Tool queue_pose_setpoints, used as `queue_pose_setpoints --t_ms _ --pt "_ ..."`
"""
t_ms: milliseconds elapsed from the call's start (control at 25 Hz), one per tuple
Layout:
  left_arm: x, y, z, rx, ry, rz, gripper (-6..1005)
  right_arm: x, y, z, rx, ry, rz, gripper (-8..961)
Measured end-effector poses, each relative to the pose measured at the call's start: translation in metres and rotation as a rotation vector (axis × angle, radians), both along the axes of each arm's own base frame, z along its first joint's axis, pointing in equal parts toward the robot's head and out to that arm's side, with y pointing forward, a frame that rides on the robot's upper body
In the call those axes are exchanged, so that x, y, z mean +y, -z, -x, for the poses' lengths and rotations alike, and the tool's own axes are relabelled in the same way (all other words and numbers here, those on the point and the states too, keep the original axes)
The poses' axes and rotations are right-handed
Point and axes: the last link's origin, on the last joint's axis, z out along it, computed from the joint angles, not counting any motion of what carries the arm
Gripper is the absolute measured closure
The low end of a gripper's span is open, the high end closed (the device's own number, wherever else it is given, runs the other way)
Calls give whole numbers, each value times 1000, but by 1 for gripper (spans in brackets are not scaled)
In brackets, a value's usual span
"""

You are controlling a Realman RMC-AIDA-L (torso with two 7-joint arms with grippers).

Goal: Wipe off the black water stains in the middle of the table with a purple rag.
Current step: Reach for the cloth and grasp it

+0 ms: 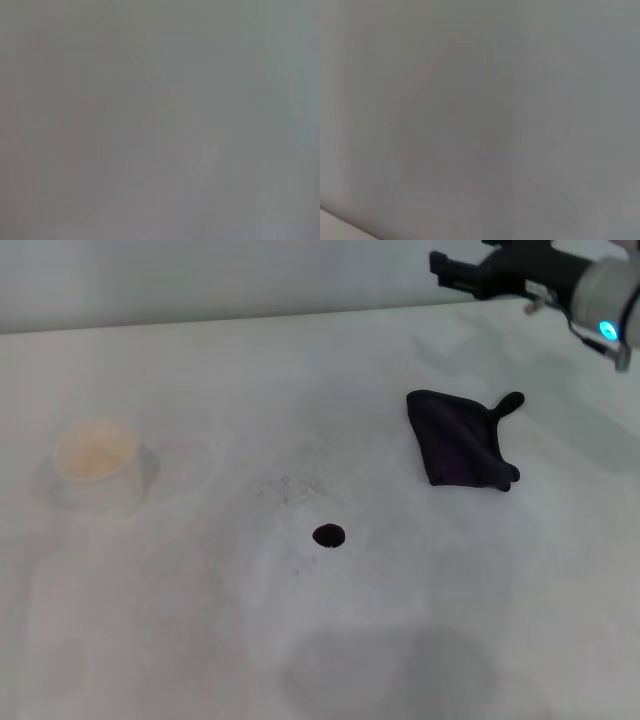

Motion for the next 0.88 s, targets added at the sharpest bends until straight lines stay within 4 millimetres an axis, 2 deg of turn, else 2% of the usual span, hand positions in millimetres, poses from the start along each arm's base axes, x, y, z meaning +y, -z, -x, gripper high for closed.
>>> queue_pose_setpoints --t_ms 80,120,240,400,600,760,880 --pt "6 1 1 53 -20 5 111 4 -3 19 -36 -16 25 82" --pt "6 1 1 53 -20 5 111 4 -3 19 -36 -16 25 82" --pt "15 -2 0 88 -47 -32 111 7 -3 39 -74 16 95 82" --pt "27 -4 1 69 -91 -53 111 9 8 61 -166 119 199 82" --pt "49 2 6 70 -161 9 112 -3 24 82 -280 242 311 83" --pt "55 1 6 72 -169 18 113 -20 41 87 -370 339 369 84" --pt "59 -1 4 76 -164 15 112 -31 52 83 -389 417 420 85"
